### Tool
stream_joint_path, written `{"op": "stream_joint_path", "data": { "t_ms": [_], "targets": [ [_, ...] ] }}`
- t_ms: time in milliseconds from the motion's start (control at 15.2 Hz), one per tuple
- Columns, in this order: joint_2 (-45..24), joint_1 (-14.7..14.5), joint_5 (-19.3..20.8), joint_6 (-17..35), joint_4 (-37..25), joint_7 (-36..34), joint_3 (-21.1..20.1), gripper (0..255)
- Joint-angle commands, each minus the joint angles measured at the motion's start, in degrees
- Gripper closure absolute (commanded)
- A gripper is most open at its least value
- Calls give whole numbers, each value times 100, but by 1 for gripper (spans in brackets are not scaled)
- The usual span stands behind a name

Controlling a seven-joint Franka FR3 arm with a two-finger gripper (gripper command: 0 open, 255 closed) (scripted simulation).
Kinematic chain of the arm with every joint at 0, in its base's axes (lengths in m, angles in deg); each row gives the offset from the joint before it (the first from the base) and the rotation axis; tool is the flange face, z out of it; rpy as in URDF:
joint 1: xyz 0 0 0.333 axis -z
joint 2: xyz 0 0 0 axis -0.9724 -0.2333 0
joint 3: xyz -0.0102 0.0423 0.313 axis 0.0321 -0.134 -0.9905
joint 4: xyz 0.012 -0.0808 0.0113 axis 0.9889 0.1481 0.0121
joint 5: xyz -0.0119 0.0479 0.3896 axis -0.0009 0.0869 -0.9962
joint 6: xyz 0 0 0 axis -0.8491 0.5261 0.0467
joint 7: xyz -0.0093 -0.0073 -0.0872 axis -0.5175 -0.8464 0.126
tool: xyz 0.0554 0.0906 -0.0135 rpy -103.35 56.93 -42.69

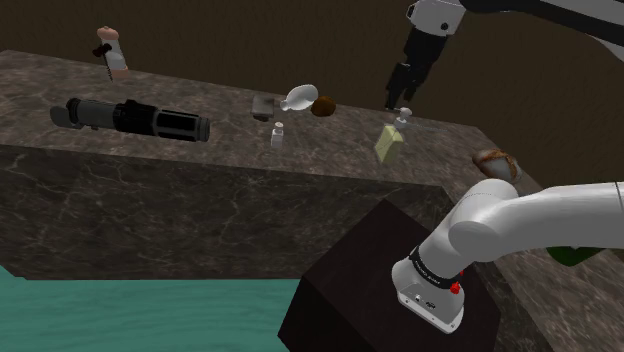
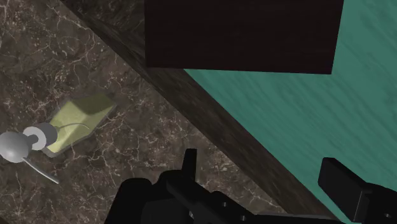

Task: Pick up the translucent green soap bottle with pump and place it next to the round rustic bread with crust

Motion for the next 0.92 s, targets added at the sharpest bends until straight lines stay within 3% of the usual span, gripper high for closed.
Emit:
{"op": "stream_joint_path", "data": {
  "t_ms": [0,858],
  "targets": [
    [0,0,0,0,0,0,0,0],
    [58,709,1021,2175,1600,846,1316,0]
  ]
}}
